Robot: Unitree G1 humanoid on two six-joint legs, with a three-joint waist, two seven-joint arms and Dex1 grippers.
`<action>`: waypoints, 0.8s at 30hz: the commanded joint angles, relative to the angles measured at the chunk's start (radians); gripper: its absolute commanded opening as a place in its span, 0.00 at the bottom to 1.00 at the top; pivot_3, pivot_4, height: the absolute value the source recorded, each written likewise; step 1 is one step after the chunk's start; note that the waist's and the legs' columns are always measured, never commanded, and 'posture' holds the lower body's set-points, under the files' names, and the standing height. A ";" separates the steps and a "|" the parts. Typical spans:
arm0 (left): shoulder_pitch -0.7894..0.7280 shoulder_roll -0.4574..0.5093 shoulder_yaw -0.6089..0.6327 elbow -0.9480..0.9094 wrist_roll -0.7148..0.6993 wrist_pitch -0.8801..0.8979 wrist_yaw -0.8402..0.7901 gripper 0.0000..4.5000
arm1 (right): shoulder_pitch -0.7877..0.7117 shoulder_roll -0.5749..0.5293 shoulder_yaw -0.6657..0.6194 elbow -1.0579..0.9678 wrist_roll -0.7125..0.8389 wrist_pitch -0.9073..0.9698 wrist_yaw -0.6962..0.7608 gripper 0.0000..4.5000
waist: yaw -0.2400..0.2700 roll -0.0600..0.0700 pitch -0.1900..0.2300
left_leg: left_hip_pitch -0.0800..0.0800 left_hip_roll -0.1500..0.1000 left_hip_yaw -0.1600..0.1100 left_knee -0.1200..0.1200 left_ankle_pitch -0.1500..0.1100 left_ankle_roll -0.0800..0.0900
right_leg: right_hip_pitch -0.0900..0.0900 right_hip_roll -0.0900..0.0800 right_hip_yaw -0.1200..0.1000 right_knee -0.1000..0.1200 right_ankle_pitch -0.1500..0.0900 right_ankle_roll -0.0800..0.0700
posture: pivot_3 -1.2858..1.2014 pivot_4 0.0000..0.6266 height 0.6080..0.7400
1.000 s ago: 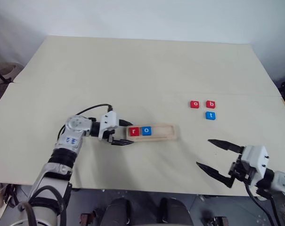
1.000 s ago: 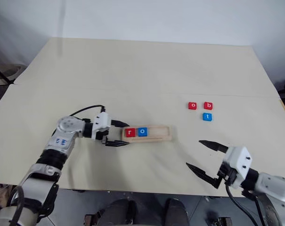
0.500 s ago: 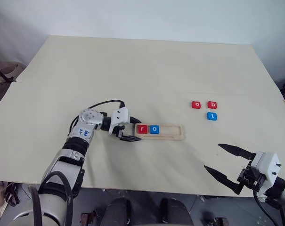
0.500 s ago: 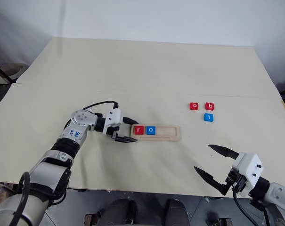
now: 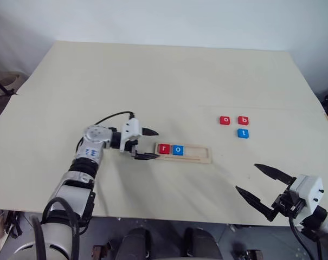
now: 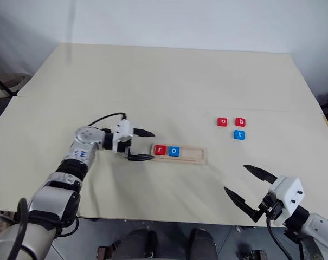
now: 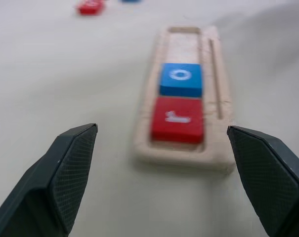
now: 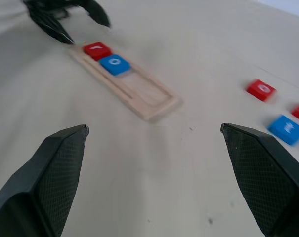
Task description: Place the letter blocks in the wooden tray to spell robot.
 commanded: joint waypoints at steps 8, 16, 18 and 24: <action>0.324 0.150 0.198 -0.455 -0.224 0.204 0.036 0.99 | 0.021 0.121 -0.102 0.068 -0.027 -0.108 -0.133 1.00 | -0.001 0.001 0.000 | 0.001 0.001 0.000 0.000 -0.001 -0.001 | 0.000 0.000 0.001 0.001 0.000 0.000 | 0.52 0.24 1.00; 0.490 0.150 0.223 -0.710 -0.265 0.303 0.142 0.99 | -0.134 0.069 -0.023 0.139 -0.059 -0.050 -0.157 1.00 | -0.002 0.001 0.000 | 0.002 0.004 0.000 0.000 -0.002 0.000 | 0.000 0.000 0.002 0.001 0.000 0.000 | 0.52 0.24 1.00; 0.505 0.147 0.218 -0.757 -0.274 0.326 0.157 0.99 | -0.206 0.029 -0.010 0.137 -0.041 0.065 -0.201 1.00 | -0.002 0.002 0.000 | 0.002 0.004 0.000 0.000 -0.002 0.000 | 0.000 0.000 0.003 0.001 0.000 0.000 | 0.52 0.24 1.00; 0.539 0.145 0.199 -0.876 -0.313 0.408 0.177 0.99 | -0.498 -0.107 0.066 0.187 -0.049 0.403 -0.321 1.00 | -0.008 0.003 0.000 | 0.002 0.005 0.001 0.001 -0.002 0.000 | 0.000 0.000 0.003 0.001 0.000 0.000 | 0.52 0.24 1.00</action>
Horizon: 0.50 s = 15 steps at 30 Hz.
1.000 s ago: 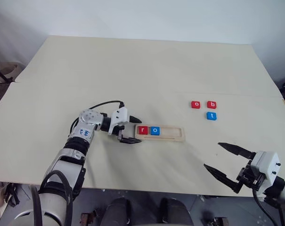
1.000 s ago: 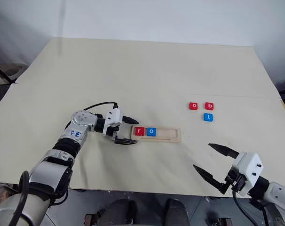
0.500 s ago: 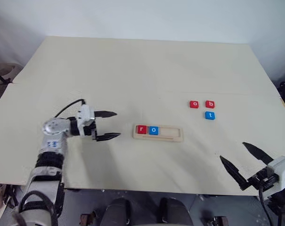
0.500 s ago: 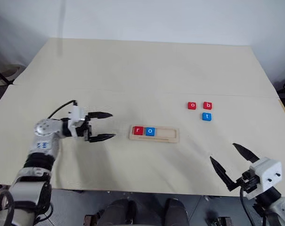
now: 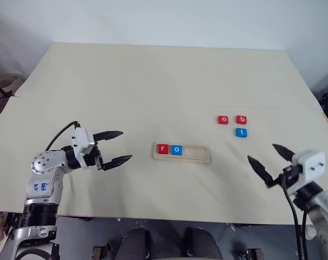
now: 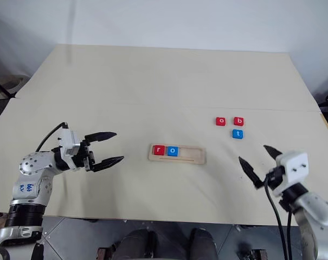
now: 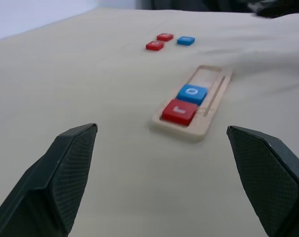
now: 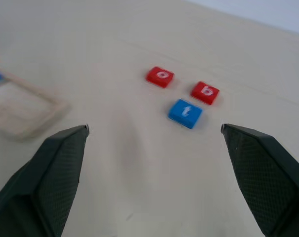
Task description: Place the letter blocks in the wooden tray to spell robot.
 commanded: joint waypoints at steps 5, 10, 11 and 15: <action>0.044 -0.019 -0.031 -0.146 -0.038 0.063 0.041 0.99 | -0.365 -0.097 0.165 0.125 -0.060 0.382 -0.141 1.00 | -0.009 0.000 0.000 | -0.001 -0.002 0.000 0.000 0.000 0.000 | 0.000 0.000 0.000 -0.001 0.000 0.000 | 0.52 0.24 1.00; 0.058 -0.038 -0.043 -0.177 -0.036 0.058 0.065 0.99 | -0.551 -0.090 0.271 0.208 -0.132 0.545 -0.216 1.00 | -0.010 0.001 0.000 | -0.002 -0.003 0.000 0.000 0.000 0.000 | -0.001 0.000 -0.002 -0.001 0.000 0.000 | 0.52 0.24 1.00; 0.059 -0.039 -0.042 -0.180 -0.037 0.054 0.069 0.99 | -0.570 -0.089 0.288 0.211 -0.140 0.563 -0.220 1.00 | -0.011 0.001 0.000 | -0.002 -0.003 -0.001 0.000 0.000 0.000 | -0.001 0.000 -0.001 -0.001 0.000 0.000 | 0.52 0.24 1.00; 0.067 -0.039 -0.043 -0.192 -0.042 0.054 0.079 0.99 | -0.628 -0.057 0.291 0.217 -0.145 0.650 -0.257 1.00 | -0.018 0.001 0.000 | -0.003 -0.004 0.000 0.000 0.000 0.000 | -0.001 0.000 -0.002 -0.001 0.000 0.000 | 0.52 0.24 1.00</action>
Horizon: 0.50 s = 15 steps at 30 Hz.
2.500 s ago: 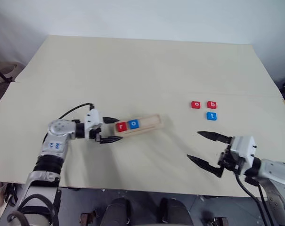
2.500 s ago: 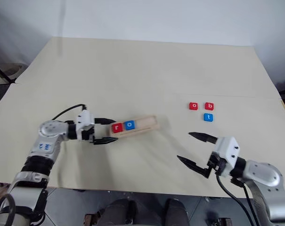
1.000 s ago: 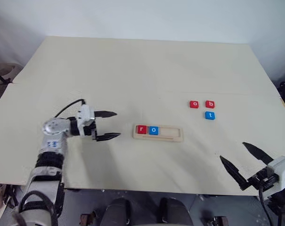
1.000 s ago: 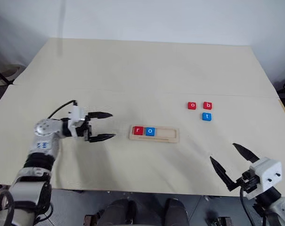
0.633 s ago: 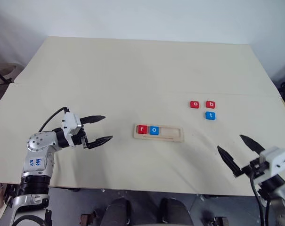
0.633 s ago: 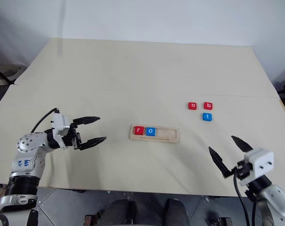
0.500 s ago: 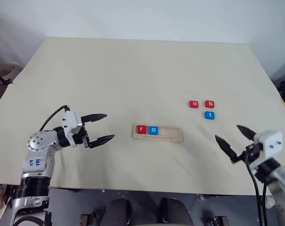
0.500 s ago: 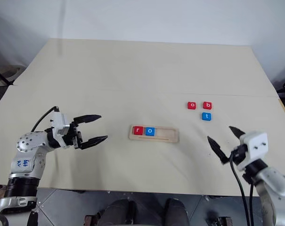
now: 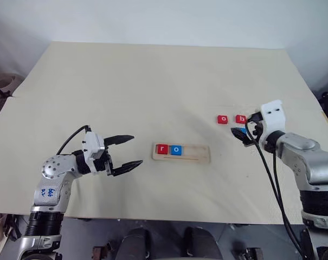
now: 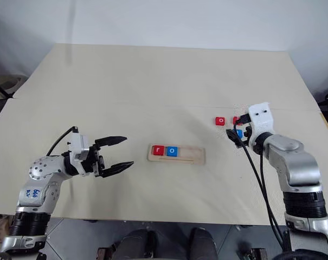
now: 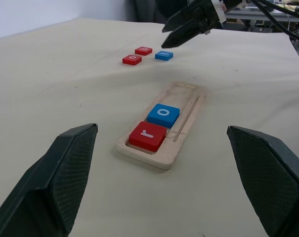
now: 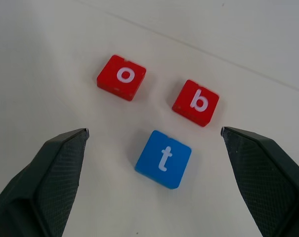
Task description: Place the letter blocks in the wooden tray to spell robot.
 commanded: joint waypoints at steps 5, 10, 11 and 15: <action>0.016 -0.002 0.008 -0.058 -0.023 -0.008 0.016 0.99 | -0.040 0.034 -0.040 -0.014 -0.014 0.077 -0.056 1.00 | -0.002 0.000 0.000 | 0.000 0.000 0.000 0.000 0.000 0.000 | 0.000 0.000 0.000 0.000 0.000 0.000 | 0.52 0.24 1.00; 0.017 -0.006 0.004 -0.058 -0.022 -0.013 0.018 0.99 | -0.040 0.056 -0.063 -0.023 -0.013 0.100 -0.072 1.00 | -0.002 0.000 0.000 | 0.000 0.000 0.000 0.000 0.000 0.000 | 0.000 0.000 0.000 0.000 0.000 0.000 | 0.52 0.24 1.00; 0.014 -0.007 0.002 -0.054 -0.021 -0.014 0.018 0.99 | -0.047 0.062 -0.070 -0.015 -0.015 0.100 -0.078 1.00 | -0.003 0.000 0.000 | 0.000 0.000 0.000 0.000 0.000 0.000 | 0.000 0.000 0.000 0.000 0.000 0.000 | 0.52 0.24 1.00; 0.006 -0.011 -0.003 -0.047 -0.017 -0.017 0.018 0.99 | -0.107 0.099 -0.118 0.073 -0.022 0.093 -0.127 1.00 | -0.005 0.000 0.000 | 0.000 0.000 0.000 -0.001 0.000 0.000 | 0.000 0.000 0.000 0.000 0.000 0.000 | 0.52 0.24 1.00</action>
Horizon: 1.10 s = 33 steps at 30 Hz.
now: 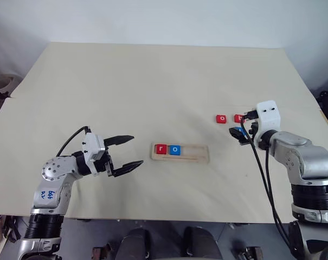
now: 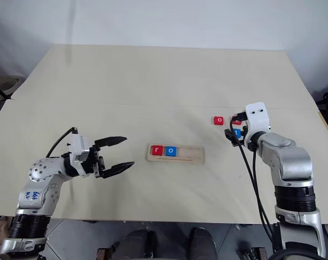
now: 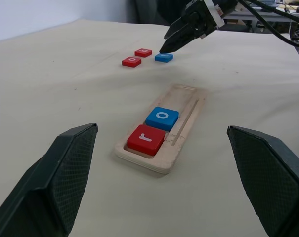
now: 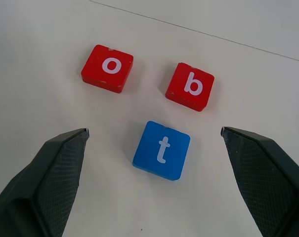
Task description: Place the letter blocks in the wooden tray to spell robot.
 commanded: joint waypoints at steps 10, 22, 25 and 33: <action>-0.028 -0.022 -0.021 -0.005 -0.006 -0.030 0.005 0.99 | -0.231 0.135 -0.129 0.412 -0.077 -0.162 -0.216 1.00 | -0.003 0.001 0.000 | 0.000 0.000 0.000 -0.001 0.000 0.000 | 0.000 0.000 0.000 0.000 0.000 0.000 | 0.52 0.24 1.00; -0.022 -0.036 -0.026 -0.007 -0.002 -0.044 0.020 1.00 | -0.333 0.188 -0.113 0.666 -0.107 -0.356 -0.257 0.91 | -0.026 0.002 0.001 | 0.000 0.000 0.000 -0.002 0.000 -0.001 | -0.001 0.000 0.000 0.000 0.000 0.000 | 0.52 0.24 1.00; -0.022 -0.039 -0.029 -0.005 0.000 -0.048 0.024 1.00 | -0.349 0.193 -0.108 0.711 -0.111 -0.378 -0.256 0.70 | -0.027 0.002 0.001 | 0.000 0.000 0.000 -0.002 0.000 -0.001 | -0.001 0.000 0.000 0.000 0.000 0.000 | 0.52 0.24 1.00; -0.022 -0.039 -0.029 0.001 0.000 -0.054 0.024 1.00 | -0.361 0.188 -0.096 0.700 -0.112 -0.378 -0.234 0.32 | -0.026 0.002 0.001 | 0.000 0.001 0.000 -0.002 0.000 -0.001 | -0.001 0.000 0.000 0.000 0.000 0.000 | 0.52 0.24 1.00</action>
